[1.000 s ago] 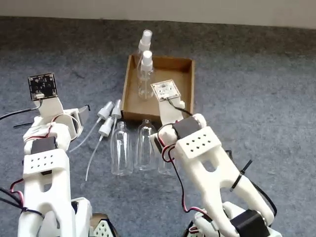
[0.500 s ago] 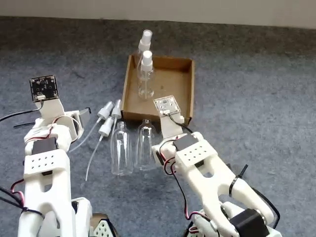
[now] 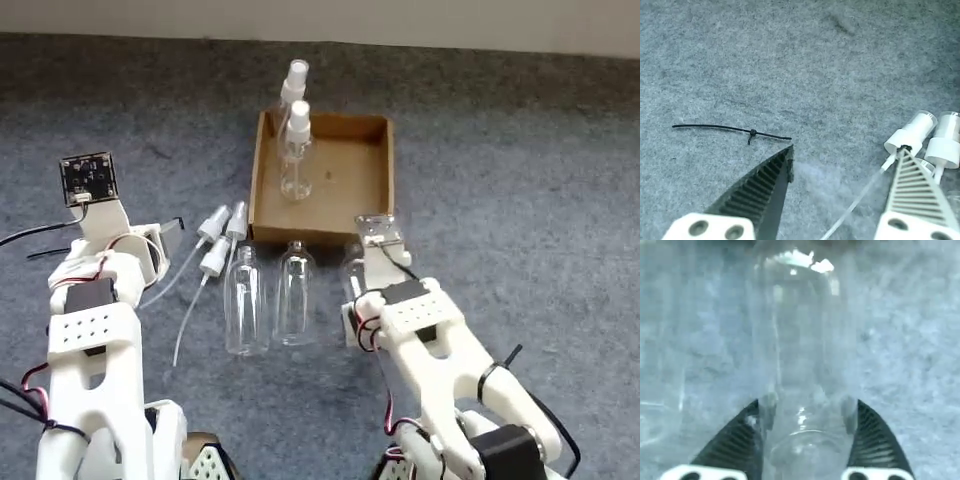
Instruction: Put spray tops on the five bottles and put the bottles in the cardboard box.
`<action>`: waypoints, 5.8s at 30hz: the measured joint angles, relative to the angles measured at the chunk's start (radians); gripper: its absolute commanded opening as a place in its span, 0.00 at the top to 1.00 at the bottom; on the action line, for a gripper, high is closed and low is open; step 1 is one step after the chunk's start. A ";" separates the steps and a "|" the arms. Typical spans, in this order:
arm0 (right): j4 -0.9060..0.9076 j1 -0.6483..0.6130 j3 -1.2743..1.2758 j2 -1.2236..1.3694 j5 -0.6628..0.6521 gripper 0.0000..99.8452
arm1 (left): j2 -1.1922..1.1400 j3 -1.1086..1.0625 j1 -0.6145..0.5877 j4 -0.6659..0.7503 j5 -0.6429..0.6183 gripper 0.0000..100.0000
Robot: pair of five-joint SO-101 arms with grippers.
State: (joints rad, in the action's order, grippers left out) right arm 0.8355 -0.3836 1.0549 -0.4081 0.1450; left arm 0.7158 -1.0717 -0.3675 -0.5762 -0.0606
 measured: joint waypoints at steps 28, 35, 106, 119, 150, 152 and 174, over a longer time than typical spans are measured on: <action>0.221 0.687 -0.083 0.000 -0.608 0.90 | 0.000 -0.014 0.000 0.006 0.000 0.71; 0.221 0.687 -0.083 0.000 -0.595 0.80 | 0.000 -0.014 0.000 0.006 0.000 0.71; 0.109 0.526 -0.345 -0.416 -0.528 1.00 | 0.000 -0.038 0.000 0.038 0.000 0.71; 0.075 0.241 -0.224 -0.655 -0.445 1.00 | 0.000 0.031 0.072 -0.081 0.098 0.71; 0.075 0.061 0.167 -1.117 -0.281 1.00 | -1.171 1.297 0.193 -0.698 0.292 0.71; 0.075 0.061 0.167 -1.117 -0.281 1.00 | -1.204 1.321 0.193 -0.698 0.292 0.71; 0.075 0.061 0.167 -1.117 -0.281 1.00 | -1.349 1.349 0.199 -0.698 0.290 0.90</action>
State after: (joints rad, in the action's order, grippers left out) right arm 0.9106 -0.3222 1.2221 -1.5251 -0.1358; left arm -0.6329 0.2770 -0.1680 -1.2743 0.2294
